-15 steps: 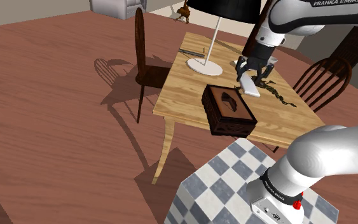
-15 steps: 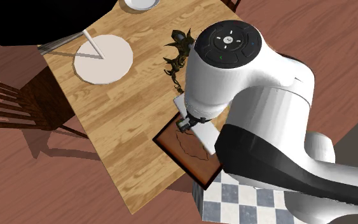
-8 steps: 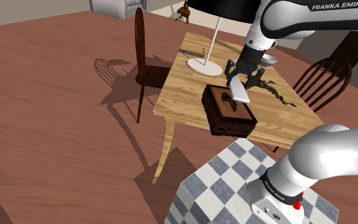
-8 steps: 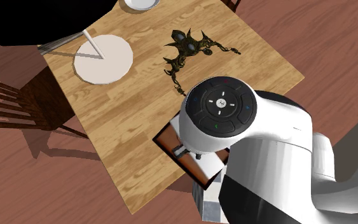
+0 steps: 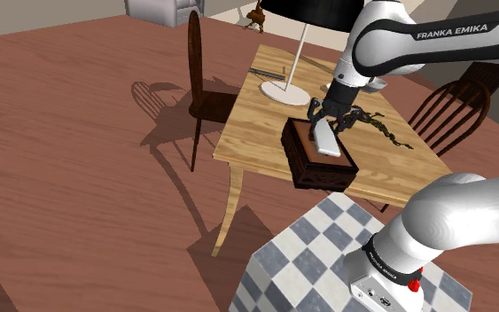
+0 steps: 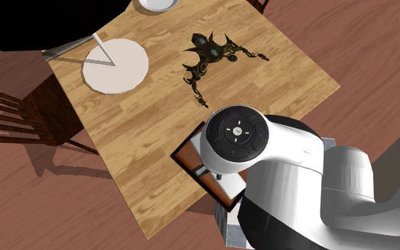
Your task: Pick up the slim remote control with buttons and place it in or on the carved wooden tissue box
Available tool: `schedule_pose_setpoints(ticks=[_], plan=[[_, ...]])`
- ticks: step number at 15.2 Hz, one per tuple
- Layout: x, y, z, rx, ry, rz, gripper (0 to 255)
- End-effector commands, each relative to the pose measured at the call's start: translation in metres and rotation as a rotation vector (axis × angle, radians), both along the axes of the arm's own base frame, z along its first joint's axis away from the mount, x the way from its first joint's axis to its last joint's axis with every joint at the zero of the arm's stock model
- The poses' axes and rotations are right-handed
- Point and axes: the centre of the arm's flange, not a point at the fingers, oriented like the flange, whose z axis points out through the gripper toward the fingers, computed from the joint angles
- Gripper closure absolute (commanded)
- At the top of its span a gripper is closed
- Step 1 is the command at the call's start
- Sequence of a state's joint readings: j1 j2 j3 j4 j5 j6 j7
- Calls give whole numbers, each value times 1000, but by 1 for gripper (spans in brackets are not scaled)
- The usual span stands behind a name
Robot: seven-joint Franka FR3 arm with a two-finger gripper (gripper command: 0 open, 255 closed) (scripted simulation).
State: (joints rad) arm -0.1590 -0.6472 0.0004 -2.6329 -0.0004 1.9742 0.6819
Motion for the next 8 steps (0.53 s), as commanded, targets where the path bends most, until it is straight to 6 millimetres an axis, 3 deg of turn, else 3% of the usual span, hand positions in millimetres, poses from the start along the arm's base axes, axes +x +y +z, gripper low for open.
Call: schedule_pose_setpoints(ticks=[1,3,8], plan=[[0,0,-10,0,-1,0,255],[0,0,-19,0,-1,0,255],[0,0,-19,0,-1,0,255]])
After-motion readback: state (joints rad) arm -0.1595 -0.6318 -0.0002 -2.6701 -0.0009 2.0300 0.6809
